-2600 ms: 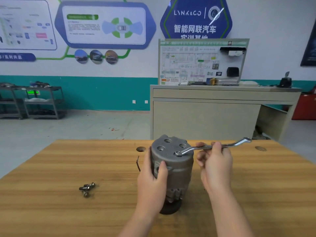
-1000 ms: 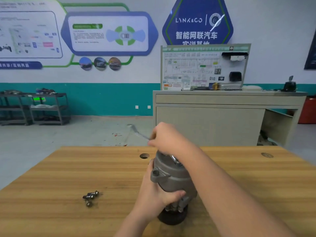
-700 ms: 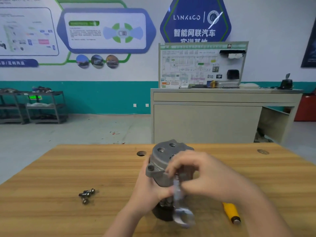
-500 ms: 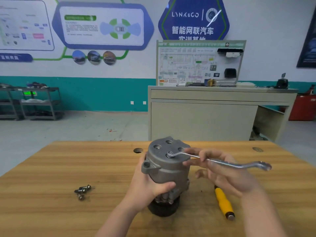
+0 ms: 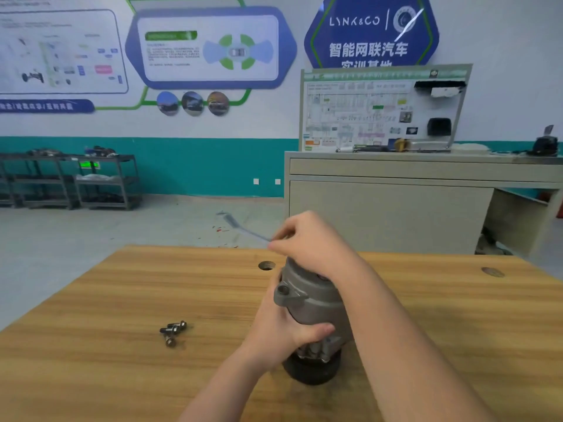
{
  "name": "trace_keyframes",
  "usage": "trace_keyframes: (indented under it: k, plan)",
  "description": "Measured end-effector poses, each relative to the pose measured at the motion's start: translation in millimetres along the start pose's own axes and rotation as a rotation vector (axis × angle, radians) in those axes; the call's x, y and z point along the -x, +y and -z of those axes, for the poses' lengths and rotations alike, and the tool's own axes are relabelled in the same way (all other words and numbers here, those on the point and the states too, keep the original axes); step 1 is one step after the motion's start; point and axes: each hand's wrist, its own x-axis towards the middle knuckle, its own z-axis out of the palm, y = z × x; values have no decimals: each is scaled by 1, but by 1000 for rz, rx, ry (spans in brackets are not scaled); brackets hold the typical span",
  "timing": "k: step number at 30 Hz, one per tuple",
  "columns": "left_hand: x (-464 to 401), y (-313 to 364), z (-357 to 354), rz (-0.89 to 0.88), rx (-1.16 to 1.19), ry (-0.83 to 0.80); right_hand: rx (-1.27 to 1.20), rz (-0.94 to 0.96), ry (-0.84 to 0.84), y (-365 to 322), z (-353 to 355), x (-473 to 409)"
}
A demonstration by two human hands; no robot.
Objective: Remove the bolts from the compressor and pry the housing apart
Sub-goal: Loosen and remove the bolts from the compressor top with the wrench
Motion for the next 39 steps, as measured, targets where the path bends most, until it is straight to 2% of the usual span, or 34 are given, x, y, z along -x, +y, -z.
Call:
trace_keyframes:
  k: [2,4,6,7,8,10,11,13,16,19,22,24,26,27,30,32,34,39]
  plan:
    - [-4,-1,0,19,-20,-36,68,143,-19,-8,-2,24]
    - [-5,-1,0,41,-57,-44,124,247,80,4,2,48]
    - [-6,-2,2,65,-28,-39,24,316,153,30,9,69]
    - [-7,-4,2,62,-11,-40,-131,310,155,46,13,77]
    - [-8,-4,3,52,6,-42,-385,265,144,62,17,84]
    - [-7,-2,3,28,36,-38,-1054,88,109,93,21,86]
    - [-6,-1,2,11,37,-25,-1302,-37,119,104,21,82]
    - [-2,-1,0,-26,33,-8,-1480,-283,203,116,24,64]
    - [4,-3,-2,-24,35,15,-1327,-443,242,108,30,19]
    - [7,-4,-2,-13,25,30,-929,-434,132,76,24,-18]
    - [4,-4,-2,-6,-14,37,-369,-190,-87,29,10,-30]
    - [1,-5,-1,-13,-40,26,-166,66,-259,0,7,-18]
    - [0,-2,-2,-22,-119,-23,-171,261,-445,-15,8,9]
    - [0,-3,-3,-42,-177,-32,-190,323,-479,-13,11,23]
    - [0,-6,-3,-80,-214,59,-251,442,-349,23,26,66]
    - [-2,-8,-2,-24,-95,20,-429,502,-244,58,31,88]
    - [-3,-8,0,-6,-37,-7,-720,553,-183,90,26,96]
    - [-3,-2,0,12,18,-11,-1762,540,-447,127,10,84]
